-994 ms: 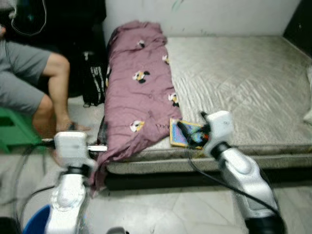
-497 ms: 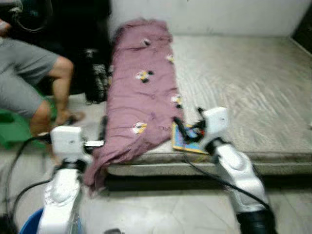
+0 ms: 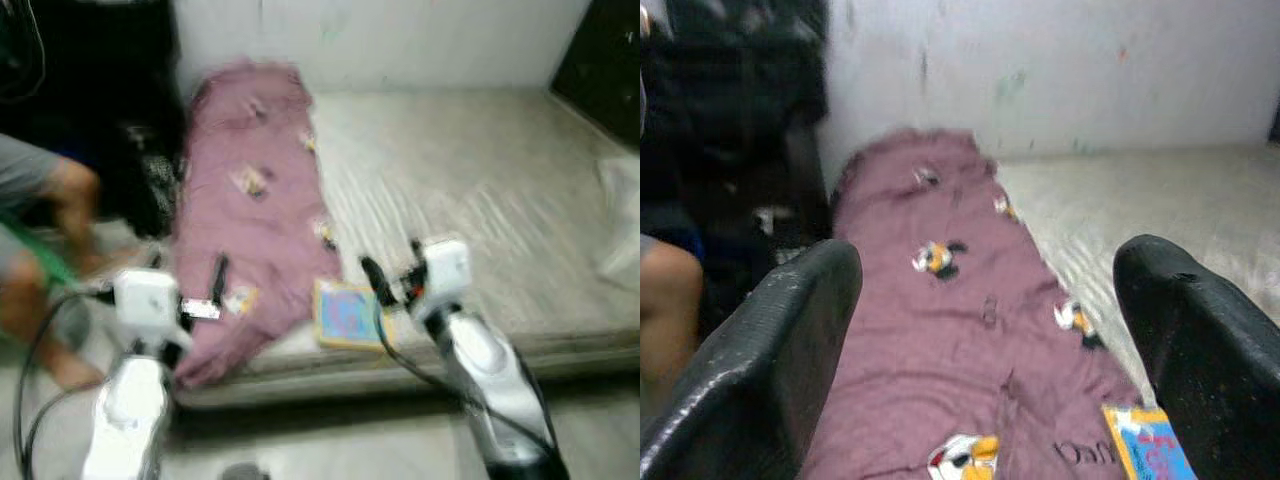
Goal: Clean up the room
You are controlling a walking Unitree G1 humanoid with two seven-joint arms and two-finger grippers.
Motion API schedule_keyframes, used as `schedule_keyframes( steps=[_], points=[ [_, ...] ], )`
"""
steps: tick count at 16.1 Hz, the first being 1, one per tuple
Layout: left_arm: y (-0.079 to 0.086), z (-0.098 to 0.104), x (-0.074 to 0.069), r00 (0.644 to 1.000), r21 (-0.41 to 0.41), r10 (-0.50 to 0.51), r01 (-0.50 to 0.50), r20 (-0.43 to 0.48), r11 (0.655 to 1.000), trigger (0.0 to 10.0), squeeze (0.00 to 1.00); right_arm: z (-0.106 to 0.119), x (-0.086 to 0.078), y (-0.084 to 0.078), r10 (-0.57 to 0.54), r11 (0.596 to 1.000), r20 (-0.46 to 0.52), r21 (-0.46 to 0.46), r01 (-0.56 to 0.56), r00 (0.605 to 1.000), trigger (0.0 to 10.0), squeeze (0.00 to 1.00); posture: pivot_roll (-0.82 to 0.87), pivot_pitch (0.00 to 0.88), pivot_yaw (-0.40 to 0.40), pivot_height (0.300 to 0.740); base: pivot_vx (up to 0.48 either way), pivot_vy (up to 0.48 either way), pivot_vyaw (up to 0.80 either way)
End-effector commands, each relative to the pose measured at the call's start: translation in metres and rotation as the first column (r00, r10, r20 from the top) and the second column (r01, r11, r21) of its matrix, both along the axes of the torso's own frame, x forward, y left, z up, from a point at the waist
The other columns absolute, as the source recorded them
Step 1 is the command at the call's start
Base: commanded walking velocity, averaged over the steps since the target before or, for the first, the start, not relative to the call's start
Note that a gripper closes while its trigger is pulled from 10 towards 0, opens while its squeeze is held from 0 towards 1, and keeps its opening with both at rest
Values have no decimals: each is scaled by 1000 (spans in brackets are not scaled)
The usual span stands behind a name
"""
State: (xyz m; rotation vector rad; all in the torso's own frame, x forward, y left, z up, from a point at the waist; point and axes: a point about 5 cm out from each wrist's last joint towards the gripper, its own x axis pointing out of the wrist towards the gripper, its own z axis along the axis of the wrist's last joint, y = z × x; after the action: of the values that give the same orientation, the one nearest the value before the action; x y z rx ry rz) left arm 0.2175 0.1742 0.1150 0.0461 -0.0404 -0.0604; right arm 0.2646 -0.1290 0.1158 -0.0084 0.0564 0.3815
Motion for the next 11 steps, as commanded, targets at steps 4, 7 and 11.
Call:
schedule_keyframes(
  steps=[4, 7, 11],
  points=[
    [-8, 4, -1, 999, -17, -30, 30, 11, 999, 10000, 0, -1, -2, -11, -38, 999, -14, -19, 37, 999, 10000, 0, -71, 0, -22, 740, 352, 0, 0],
    [-6, 5, 2, 1000, -21, -16, 16, 0, 1000, 10000, 0, 1, -1, -11, -55, 998, -4, -16, 54, 999, 10000, 0, -78, 20, -1, 740, 209, 0, 0],
    [-7, 7, 5, 1000, -31, 6, -6, -7, 1000, 10000, 0, 1, -3, -13, -73, 997, 5, -22, 73, 997, 10000, 0, -78, 24, 1, 740, 0, 0, 200]
  ],
)
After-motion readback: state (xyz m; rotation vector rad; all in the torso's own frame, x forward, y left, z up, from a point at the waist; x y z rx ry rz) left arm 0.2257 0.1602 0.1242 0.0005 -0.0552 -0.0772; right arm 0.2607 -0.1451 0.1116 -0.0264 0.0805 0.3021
